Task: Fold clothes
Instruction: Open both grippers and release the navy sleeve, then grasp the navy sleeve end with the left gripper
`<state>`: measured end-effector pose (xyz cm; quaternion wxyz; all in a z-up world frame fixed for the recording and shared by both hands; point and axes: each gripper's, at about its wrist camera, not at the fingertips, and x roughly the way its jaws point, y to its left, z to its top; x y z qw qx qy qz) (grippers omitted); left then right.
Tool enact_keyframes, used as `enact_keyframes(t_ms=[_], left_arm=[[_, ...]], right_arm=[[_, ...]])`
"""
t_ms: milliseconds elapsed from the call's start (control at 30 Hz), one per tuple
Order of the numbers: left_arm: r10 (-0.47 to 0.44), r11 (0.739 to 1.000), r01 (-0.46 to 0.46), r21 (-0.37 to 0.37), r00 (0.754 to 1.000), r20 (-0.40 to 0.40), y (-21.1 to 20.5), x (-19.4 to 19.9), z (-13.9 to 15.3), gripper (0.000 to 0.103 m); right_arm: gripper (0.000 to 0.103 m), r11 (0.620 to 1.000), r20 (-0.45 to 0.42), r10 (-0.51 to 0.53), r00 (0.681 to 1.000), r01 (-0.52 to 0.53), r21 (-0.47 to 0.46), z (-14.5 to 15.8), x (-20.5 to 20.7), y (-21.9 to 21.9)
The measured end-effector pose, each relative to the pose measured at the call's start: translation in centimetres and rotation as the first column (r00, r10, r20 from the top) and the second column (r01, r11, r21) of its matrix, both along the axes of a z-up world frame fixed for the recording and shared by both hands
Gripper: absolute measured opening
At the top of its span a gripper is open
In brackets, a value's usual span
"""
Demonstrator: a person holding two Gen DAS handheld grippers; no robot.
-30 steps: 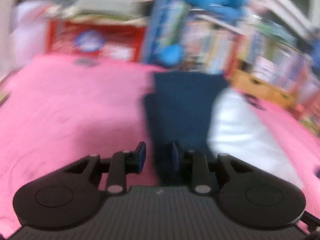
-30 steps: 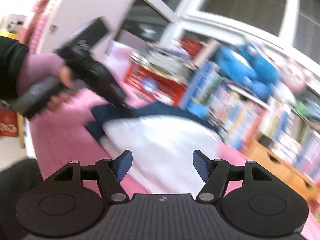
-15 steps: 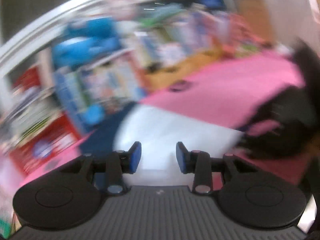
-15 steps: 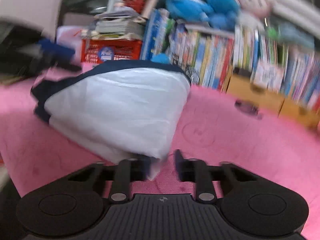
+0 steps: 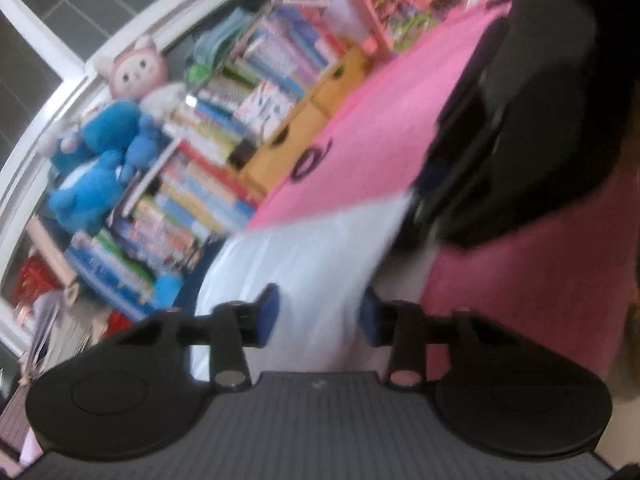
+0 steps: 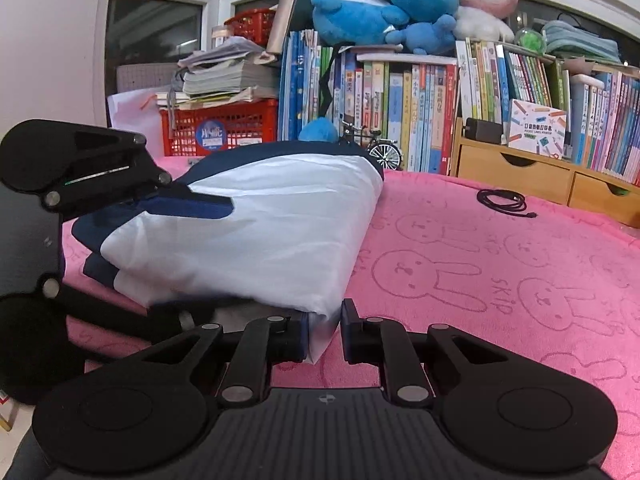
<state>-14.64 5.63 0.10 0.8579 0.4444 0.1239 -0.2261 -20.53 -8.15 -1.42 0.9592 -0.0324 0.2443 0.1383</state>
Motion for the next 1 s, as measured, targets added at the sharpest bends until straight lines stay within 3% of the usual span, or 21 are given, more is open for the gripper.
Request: enact_keyframes(t_ms=[100,200,267,333,433,500,533,600,667,733,867,933,1000], left_arm=[[0.11,0.994,-0.108,0.031,0.992,-0.056,2.9,0.4,-0.2,0.024],[0.228,0.973,-0.223,0.05,0.966,-0.119,6.2,0.7,-0.1,0.024],[0.309,0.951,-0.307,0.044,0.936,-0.168,8.9,0.4,0.7,0.025],[0.403,0.913,-0.405,0.034,0.889,-0.217,11.4,0.7,1.9,0.025],[0.455,0.851,-0.513,-0.113,0.827,-0.332,15.3,1.9,5.0,0.027],[0.376,0.785,-0.532,-0.318,0.816,-0.438,17.4,3.1,7.9,0.034],[0.308,0.727,-0.536,-0.428,0.813,-0.495,17.9,4.2,9.3,0.042],[0.151,0.613,-0.537,-0.58,0.8,-0.581,18.0,7.2,11.3,0.051],[0.0,0.489,-0.552,-0.676,0.775,-0.632,17.2,11.0,12.3,0.056],[-0.084,0.396,-0.596,-0.699,0.734,-0.674,16.0,14.9,12.3,0.062],[-0.204,0.327,-0.676,-0.66,0.631,-0.748,12.7,23.4,11.1,0.062],[-0.218,0.309,-0.732,-0.607,0.567,-0.794,11.0,27.1,10.1,0.06],[-0.198,0.307,-0.775,-0.552,0.516,-0.834,9.4,29.5,9.3,0.057]], right_arm=[[0.017,1.0,-0.01,0.012,1.0,-0.012,0.003,-0.1,-0.3,-0.5],[0.017,0.998,-0.036,0.057,0.998,-0.057,0.005,-0.1,-0.5,-1.2],[0.016,0.99,-0.079,0.141,0.987,-0.139,0.032,0.1,-0.6,-2.0],[0.018,0.961,-0.117,0.257,0.959,-0.241,0.134,0.9,-0.5,-3.7],[0.039,0.929,-0.079,0.295,0.952,-0.267,0.256,3.1,0.6,-6.5],[0.046,0.924,-0.04,0.258,0.965,-0.235,0.301,4.6,3.1,-7.8],[0.046,0.924,-0.028,0.236,0.971,-0.216,0.314,5.2,4.7,-8.1],[0.045,0.939,-0.038,0.181,0.983,-0.161,0.305,5.4,8.9,-7.9],[0.043,0.954,-0.07,0.136,0.988,-0.112,0.279,4.9,13.7,-6.7],[0.041,0.962,-0.105,0.11,0.988,-0.08,0.261,4.2,17.6,-5.3],[0.04,0.955,-0.17,0.101,0.98,-0.048,0.293,2.7,23.3,-3.8],[0.041,0.932,-0.173,0.086,0.981,-0.018,0.362,1.7,24.8,-4.5],[0.041,0.907,-0.182,0.059,0.982,0.023,0.42,0.5,26.1,-5.3]])
